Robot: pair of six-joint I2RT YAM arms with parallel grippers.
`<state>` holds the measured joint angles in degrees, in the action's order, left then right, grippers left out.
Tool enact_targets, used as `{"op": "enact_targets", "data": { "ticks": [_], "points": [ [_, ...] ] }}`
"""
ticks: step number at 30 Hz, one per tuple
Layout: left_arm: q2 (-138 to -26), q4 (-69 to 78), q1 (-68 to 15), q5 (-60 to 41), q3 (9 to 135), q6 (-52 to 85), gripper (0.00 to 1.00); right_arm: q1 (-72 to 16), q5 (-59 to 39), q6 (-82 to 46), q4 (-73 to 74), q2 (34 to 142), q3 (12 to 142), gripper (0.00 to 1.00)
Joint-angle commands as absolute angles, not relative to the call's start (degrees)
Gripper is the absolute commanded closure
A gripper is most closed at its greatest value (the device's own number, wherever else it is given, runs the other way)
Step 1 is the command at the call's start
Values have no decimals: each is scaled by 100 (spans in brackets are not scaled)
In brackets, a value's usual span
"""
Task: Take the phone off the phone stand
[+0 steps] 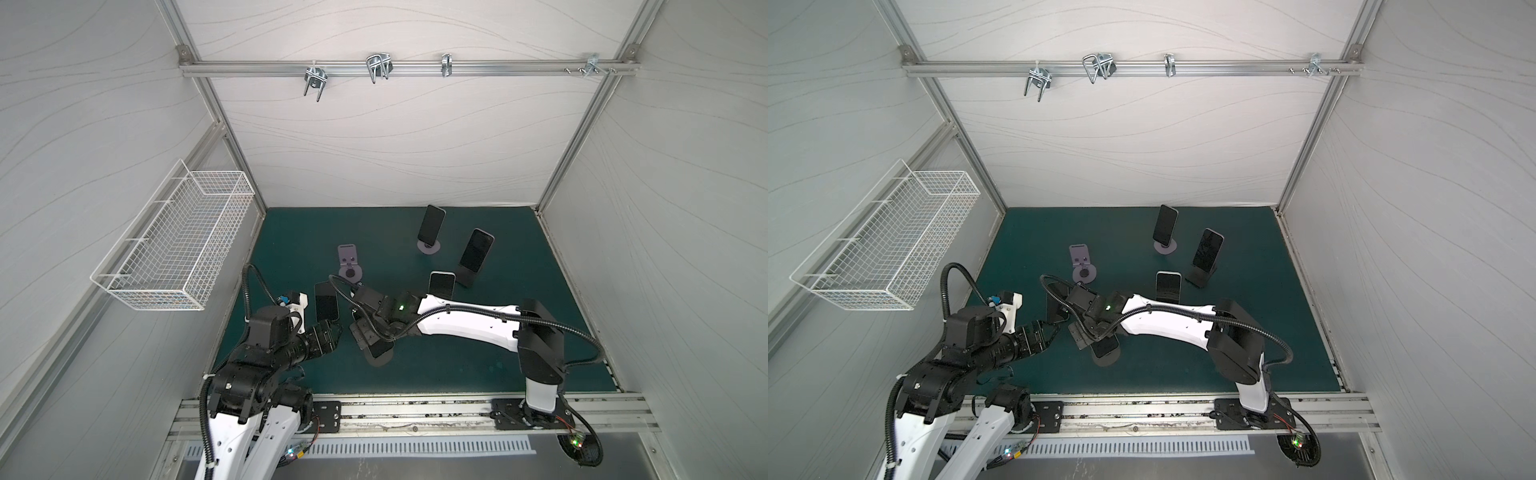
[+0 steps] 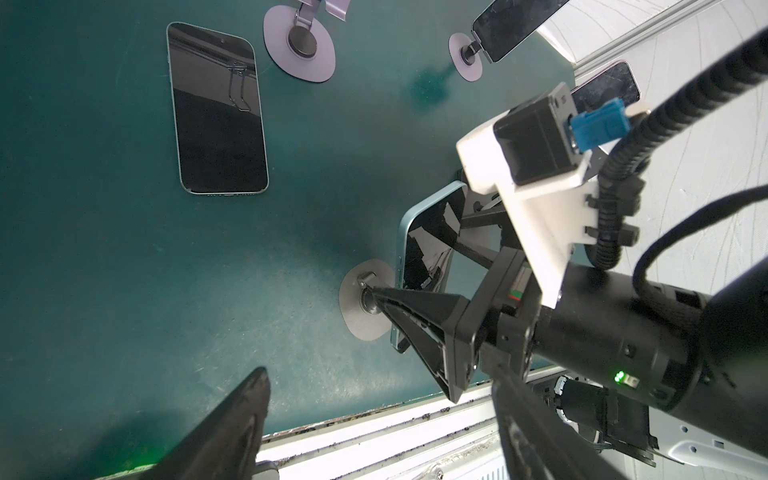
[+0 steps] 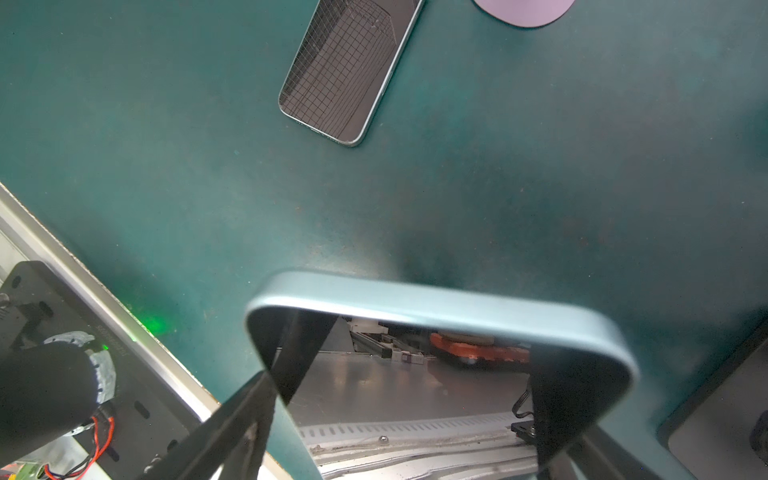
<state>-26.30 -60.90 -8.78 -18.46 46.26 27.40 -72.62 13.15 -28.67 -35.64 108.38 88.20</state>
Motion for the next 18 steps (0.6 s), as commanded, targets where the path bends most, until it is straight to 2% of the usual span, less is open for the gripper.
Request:
{"op": "enact_targets", "data": {
  "ticks": [1, 9, 18],
  "points": [
    [-2618, -5882, -854, -1847, 4632, 2821, 16, -7233, 1401, -2909, -3711, 10885, 8925, 8],
    [-2651, -5880, -861, -1833, 4625, 2830, 17, -7233, 1523, -2962, -3773, 10931, 9011, 4],
    [-2654, -5891, -854, -1828, 4630, 2839, 17, -7233, 1815, -2995, -3814, 11032, 9118, 5]
  ]
}}
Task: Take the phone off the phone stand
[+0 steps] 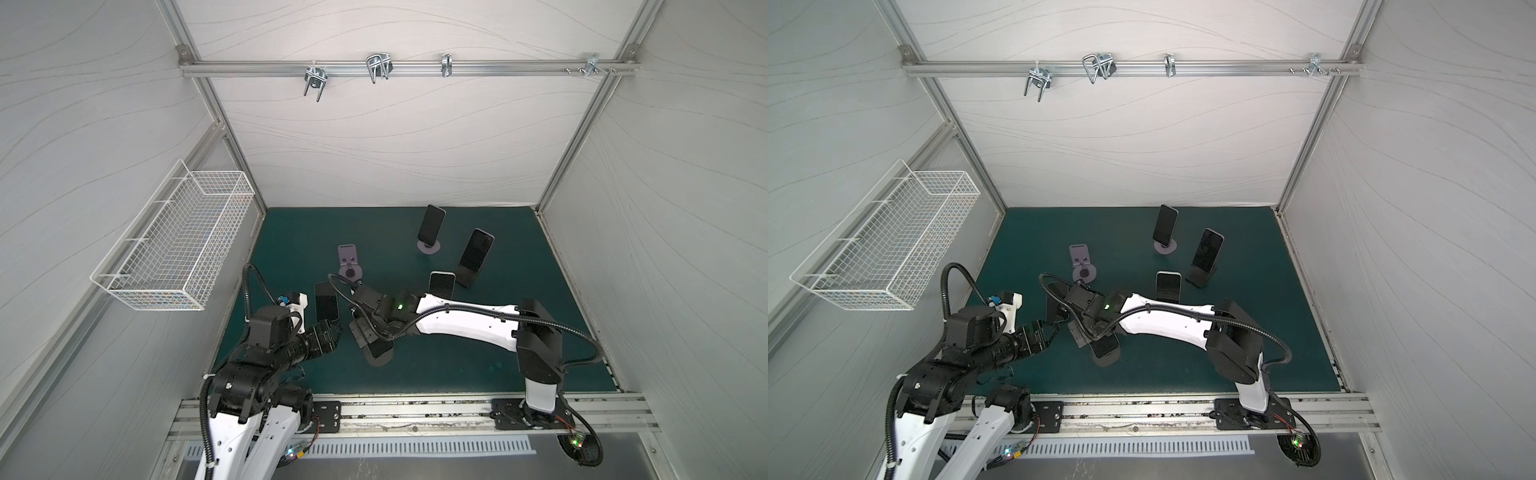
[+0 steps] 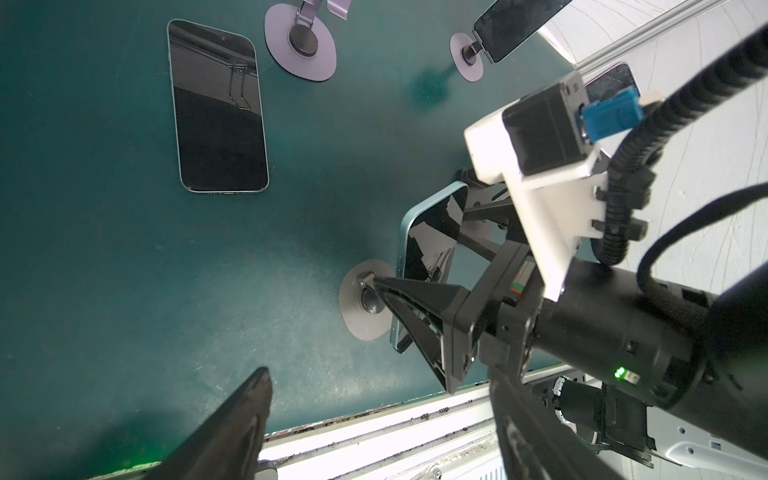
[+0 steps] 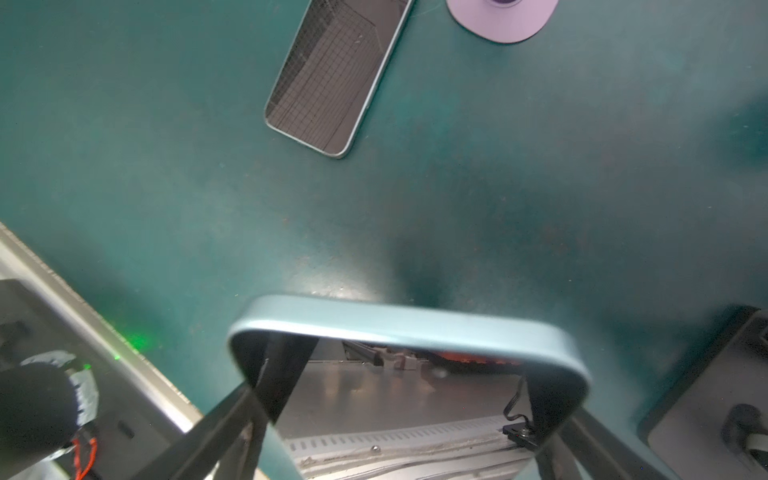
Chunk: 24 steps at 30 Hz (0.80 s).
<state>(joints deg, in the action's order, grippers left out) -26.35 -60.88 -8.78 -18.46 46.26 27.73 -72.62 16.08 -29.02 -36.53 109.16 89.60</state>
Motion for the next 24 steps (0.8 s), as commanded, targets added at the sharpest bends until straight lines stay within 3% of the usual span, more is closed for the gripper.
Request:
{"op": "enact_targets", "data": {
  "ticks": [1, 14, 24],
  "points": [
    [-2642, -5889, -853, -1829, 4624, 2839, 17, -7233, 1844, -3006, -3814, 11039, 9116, 5],
    [-2588, -5893, -851, -1811, 4623, 2848, 17, -7244, 1947, -3031, -3841, 11070, 9171, 10],
    [-2514, -5888, -845, -1802, 4610, 2848, 17, -7267, 1905, -3007, -3872, 11015, 9155, 19]
  ]
}}
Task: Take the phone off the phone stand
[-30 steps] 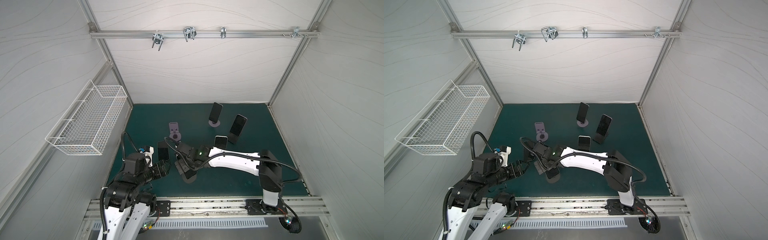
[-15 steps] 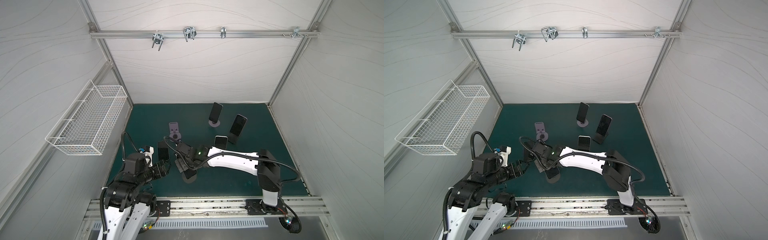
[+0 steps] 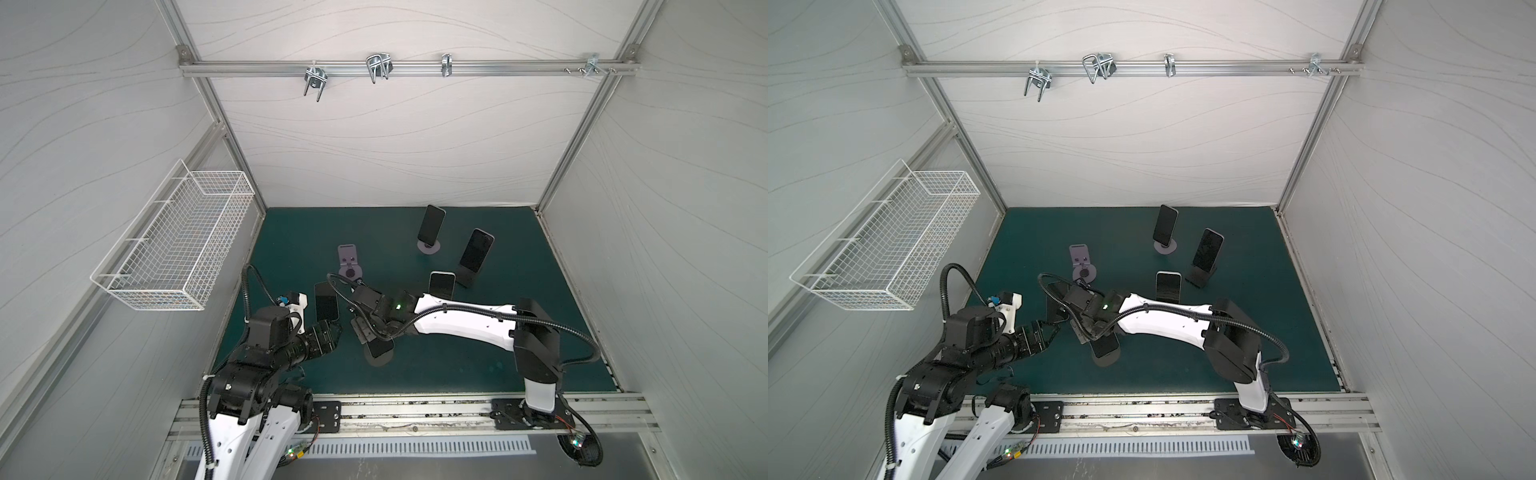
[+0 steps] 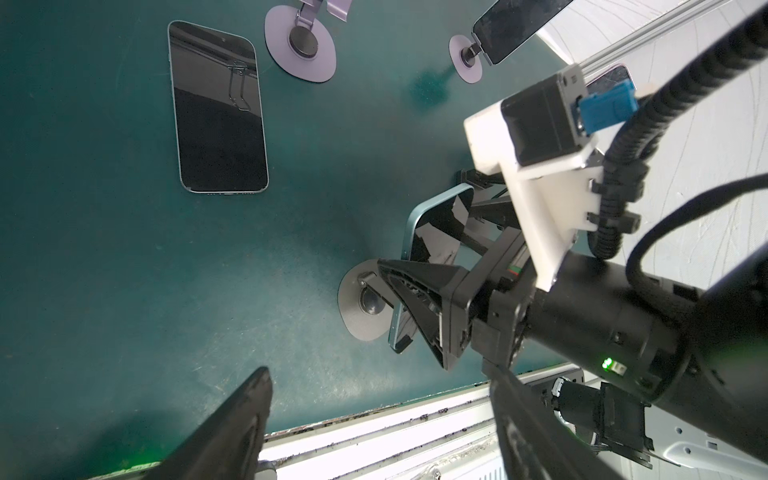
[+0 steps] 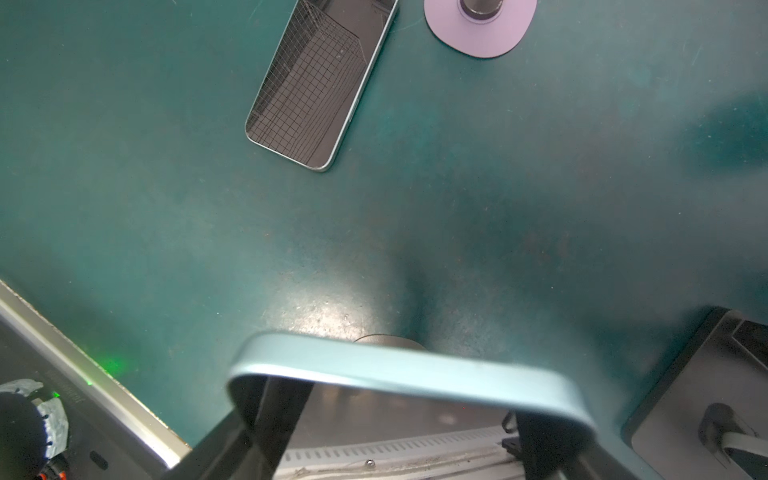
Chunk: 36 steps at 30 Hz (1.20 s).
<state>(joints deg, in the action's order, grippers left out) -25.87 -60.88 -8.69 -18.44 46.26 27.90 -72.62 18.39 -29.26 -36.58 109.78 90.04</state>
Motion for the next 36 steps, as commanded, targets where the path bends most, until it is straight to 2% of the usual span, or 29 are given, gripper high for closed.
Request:
{"op": "enact_targets", "data": {
  "ticks": [1, 22, 36],
  "points": [
    [-2522, -5889, -845, -1813, 4614, 2848, 17, -7277, 1911, -3012, -3866, 11004, 9151, 19],
    [-2487, -5910, -844, -1778, 4625, 2865, 17, -7374, 1959, -2979, -3825, 10768, 9097, 29],
    [-2587, -5929, -845, -1767, 4624, 2868, 17, -7383, 1928, -3008, -3577, 10501, 8873, 30]
  ]
}}
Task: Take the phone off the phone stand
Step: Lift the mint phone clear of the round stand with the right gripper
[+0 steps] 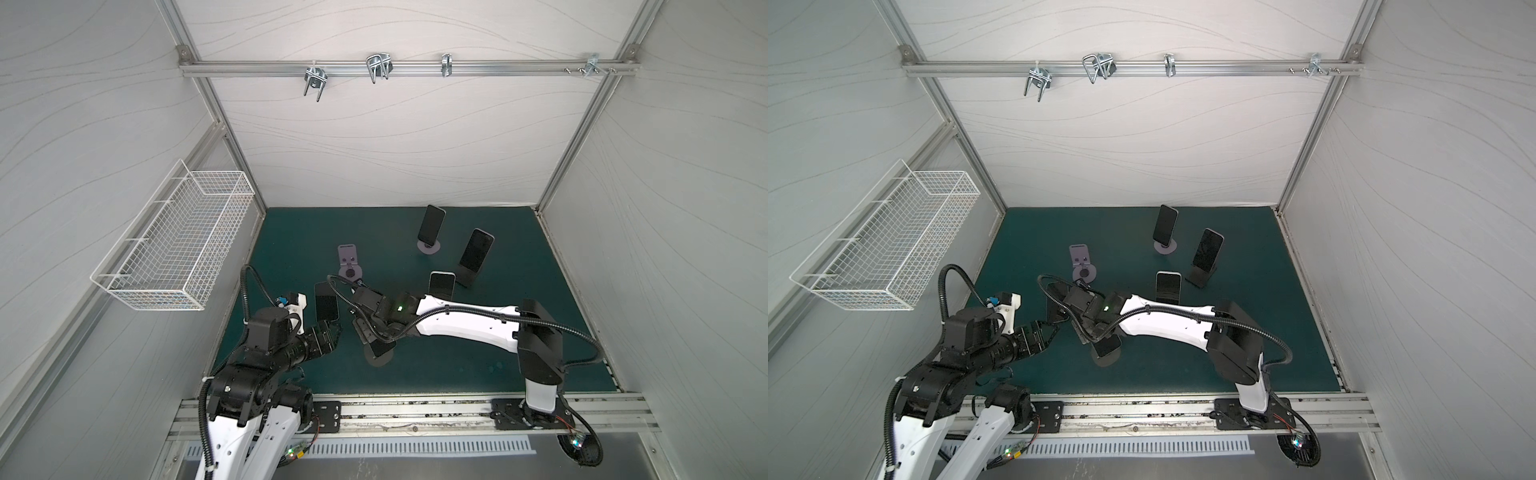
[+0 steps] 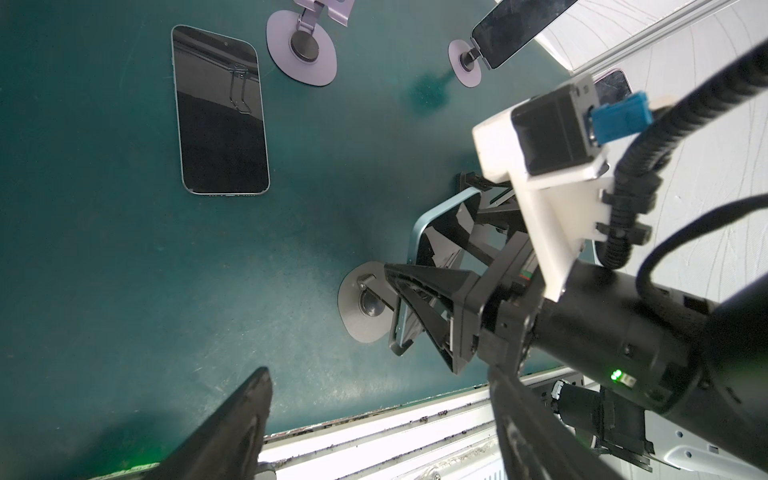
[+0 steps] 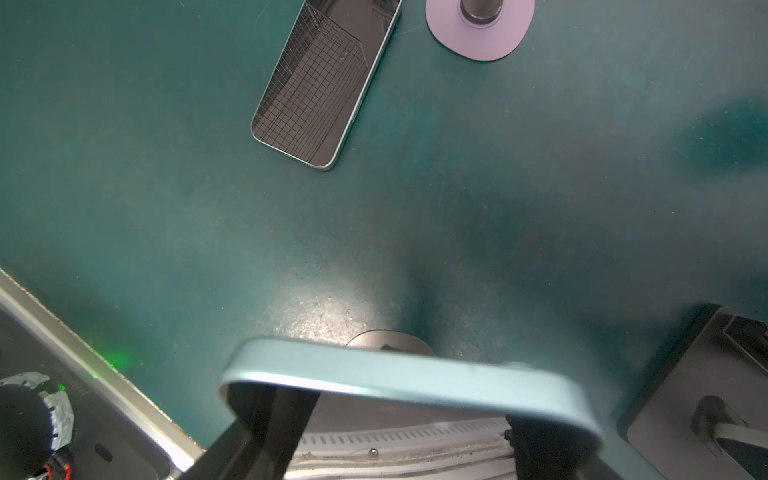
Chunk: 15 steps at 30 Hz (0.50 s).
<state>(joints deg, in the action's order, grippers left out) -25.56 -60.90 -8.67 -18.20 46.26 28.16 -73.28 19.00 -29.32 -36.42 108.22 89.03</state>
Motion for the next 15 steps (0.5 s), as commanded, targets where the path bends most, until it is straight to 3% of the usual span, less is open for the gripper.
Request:
{"op": "enact_targets", "data": {
  "ticks": [1, 15],
  "points": [
    [-2597, -5924, -850, -1767, 4631, 2866, 17, -7383, 1912, -3000, -3577, 10498, 8884, 30],
    [-2851, -5970, -848, -1741, 4641, 2883, 17, -7376, 1900, -2779, -3496, 10083, 8914, 32]
  ]
}}
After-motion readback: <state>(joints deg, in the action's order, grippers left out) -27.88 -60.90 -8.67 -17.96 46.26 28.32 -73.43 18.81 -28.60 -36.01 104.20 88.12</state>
